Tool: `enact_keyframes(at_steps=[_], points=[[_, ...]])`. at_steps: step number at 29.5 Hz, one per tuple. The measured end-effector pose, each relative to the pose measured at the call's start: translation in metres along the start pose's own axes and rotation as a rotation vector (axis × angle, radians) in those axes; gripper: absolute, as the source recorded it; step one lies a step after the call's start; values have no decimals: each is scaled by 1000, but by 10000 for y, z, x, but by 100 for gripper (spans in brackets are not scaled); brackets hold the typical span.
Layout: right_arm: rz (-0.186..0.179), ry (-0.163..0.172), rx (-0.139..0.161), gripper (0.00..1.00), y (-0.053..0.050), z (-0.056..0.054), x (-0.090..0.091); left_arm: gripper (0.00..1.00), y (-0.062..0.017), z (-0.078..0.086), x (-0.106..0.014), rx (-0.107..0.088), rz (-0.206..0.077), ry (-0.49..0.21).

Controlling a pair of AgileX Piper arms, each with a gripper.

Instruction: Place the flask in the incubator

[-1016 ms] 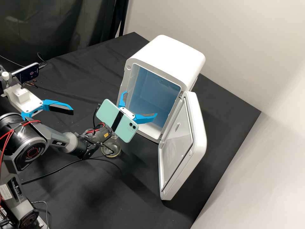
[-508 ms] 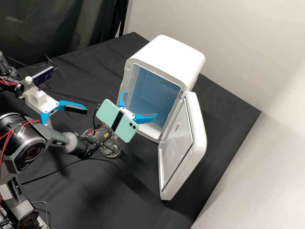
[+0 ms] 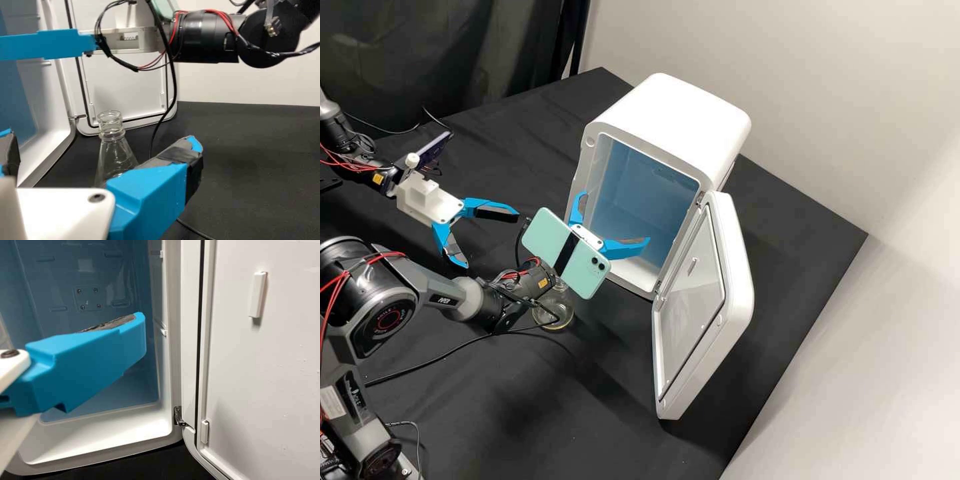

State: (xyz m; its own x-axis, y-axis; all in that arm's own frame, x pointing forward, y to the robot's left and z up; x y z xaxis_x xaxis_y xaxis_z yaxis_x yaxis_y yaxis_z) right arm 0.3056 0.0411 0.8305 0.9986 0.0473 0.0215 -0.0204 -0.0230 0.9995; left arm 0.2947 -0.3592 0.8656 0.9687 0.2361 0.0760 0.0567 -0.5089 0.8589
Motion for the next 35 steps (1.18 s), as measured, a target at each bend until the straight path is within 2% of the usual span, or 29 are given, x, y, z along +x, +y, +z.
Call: enact_keyframes(at_steps=[6,10,15,21,27,30,35], points=[[0,0,0,100,0,0,0,100,18,-129,-25,17,2,16],[0,0,0,100,0,0,0,100,21,-249,-36,11,6,53],[0,0,0,100,0,0,0,100,-12,-345,-31,4,0,82],[0,0,0,100,0,0,0,100,-91,-380,-12,-3,-24,91],[0,0,0,100,0,0,0,100,-138,-435,-8,-9,-40,107],[0,0,0,100,0,0,0,100,-159,-421,1,-6,-43,103],[0,0,0,100,0,0,0,100,-178,-322,27,1,-33,66]])
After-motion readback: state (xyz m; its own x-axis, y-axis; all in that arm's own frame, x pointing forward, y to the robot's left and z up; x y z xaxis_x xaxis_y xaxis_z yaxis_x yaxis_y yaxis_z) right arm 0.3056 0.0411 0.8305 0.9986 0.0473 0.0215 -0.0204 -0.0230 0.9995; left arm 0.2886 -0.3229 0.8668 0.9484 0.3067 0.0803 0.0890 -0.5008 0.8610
